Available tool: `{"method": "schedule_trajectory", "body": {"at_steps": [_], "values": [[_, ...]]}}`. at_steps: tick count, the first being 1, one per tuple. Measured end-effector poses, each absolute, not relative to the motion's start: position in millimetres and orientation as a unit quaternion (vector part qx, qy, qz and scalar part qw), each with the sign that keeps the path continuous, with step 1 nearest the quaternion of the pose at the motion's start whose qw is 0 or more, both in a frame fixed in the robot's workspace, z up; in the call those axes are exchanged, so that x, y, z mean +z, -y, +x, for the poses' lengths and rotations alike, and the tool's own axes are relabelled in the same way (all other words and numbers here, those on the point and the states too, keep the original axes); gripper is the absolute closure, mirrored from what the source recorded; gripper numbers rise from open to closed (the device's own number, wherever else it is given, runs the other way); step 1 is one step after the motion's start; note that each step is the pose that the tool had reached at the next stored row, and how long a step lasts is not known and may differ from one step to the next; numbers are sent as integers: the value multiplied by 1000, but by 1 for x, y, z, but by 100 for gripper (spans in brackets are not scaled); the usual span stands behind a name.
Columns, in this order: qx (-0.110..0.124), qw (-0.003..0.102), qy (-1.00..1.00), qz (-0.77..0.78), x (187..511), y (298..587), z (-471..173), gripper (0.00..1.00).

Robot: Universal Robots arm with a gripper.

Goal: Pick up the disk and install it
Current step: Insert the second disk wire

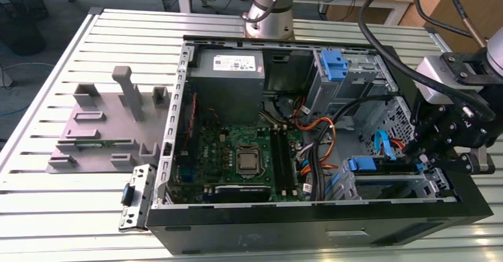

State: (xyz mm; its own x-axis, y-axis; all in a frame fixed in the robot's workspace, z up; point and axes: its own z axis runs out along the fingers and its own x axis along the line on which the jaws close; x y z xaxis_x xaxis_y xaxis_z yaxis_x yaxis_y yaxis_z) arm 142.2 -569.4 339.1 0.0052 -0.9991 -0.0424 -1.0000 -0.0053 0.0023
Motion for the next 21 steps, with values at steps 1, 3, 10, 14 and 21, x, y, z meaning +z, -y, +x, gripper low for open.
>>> {"method": "schedule_trajectory", "body": {"at_steps": [1, 3, 10, 14, 21], "values": [[16, 14, -705, -709, 339, 569, 142, 76], [16, 14, -705, -709, 336, 569, 142, 76], [16, 14, -705, -709, 335, 569, 142, 76], [16, 14, -705, -709, 334, 569, 142, 76], [16, 14, -705, -709, 333, 569, 142, 76]]}}
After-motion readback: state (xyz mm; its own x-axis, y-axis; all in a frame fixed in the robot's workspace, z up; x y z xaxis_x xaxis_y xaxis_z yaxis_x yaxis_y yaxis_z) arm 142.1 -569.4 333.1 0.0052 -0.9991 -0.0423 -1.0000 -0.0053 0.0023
